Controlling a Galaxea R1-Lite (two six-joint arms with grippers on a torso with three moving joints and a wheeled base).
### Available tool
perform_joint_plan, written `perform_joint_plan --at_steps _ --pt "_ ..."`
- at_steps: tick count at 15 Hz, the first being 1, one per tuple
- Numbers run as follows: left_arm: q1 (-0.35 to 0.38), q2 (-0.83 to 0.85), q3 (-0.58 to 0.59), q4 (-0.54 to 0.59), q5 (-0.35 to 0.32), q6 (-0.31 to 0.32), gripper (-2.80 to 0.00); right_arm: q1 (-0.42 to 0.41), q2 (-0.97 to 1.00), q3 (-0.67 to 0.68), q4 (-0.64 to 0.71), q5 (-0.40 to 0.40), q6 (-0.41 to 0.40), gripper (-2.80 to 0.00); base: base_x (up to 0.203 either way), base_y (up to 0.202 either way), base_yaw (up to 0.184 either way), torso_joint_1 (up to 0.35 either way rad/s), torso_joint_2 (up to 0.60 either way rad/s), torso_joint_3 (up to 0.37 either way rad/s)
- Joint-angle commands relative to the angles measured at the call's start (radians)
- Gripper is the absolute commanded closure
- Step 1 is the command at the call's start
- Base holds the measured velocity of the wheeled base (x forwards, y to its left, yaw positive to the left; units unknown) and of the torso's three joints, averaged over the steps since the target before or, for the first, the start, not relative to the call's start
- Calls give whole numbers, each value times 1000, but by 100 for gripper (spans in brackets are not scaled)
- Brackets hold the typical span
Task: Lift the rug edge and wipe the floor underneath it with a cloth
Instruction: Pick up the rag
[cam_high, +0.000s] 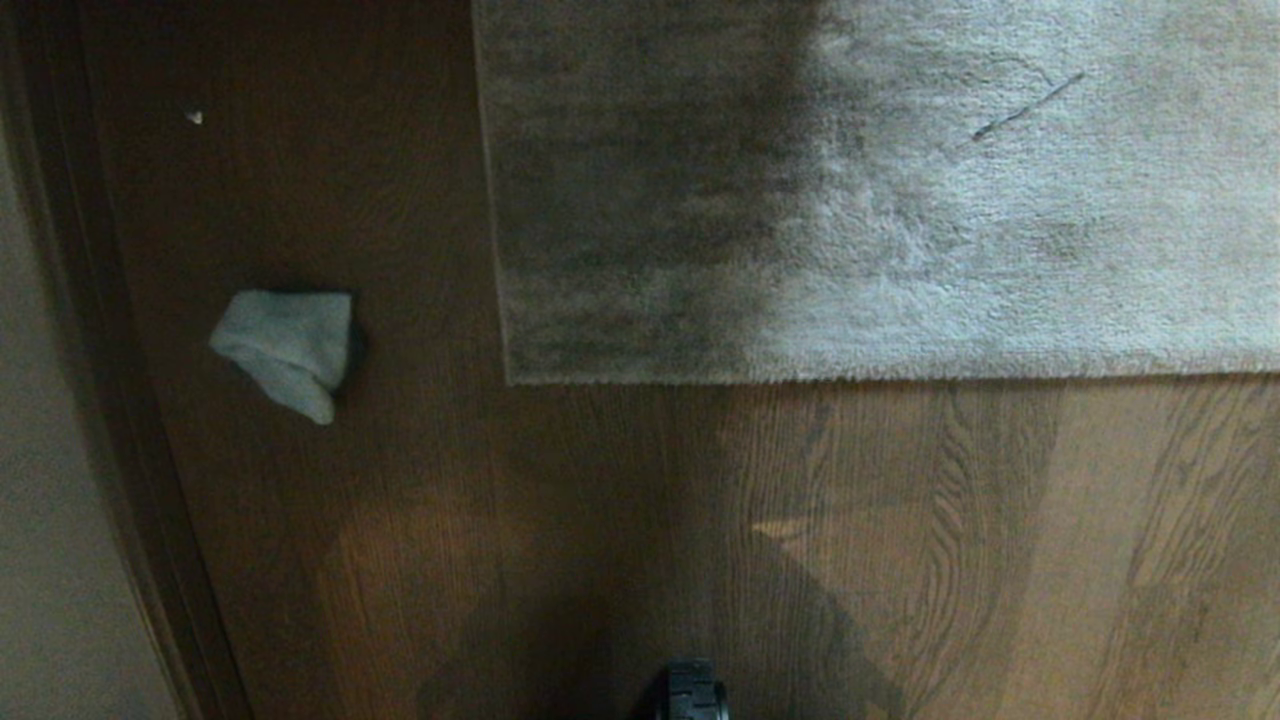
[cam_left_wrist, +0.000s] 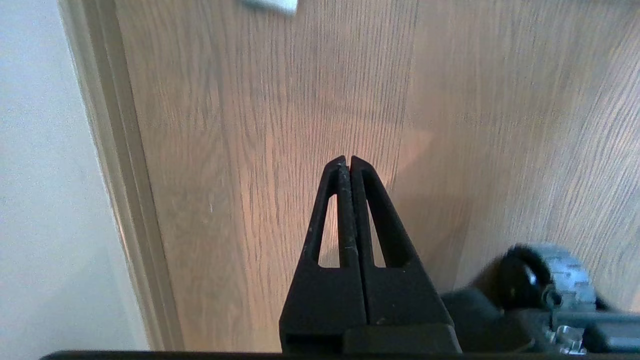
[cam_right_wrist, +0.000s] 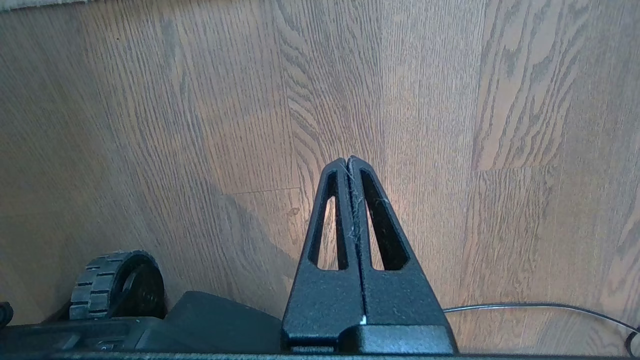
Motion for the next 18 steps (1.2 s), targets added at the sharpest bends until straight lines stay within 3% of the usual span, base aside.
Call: perform_joint_plan --at_steps 1,18 --pt "0 0 -45 -8 0 -2 0 0 0 0 -2 0 1 0 0 0 0 0 0 0" --pt "0 30 -173 29 0 -2 0 0 0 0 0 0 1 0 0 0 0 0 0 0"
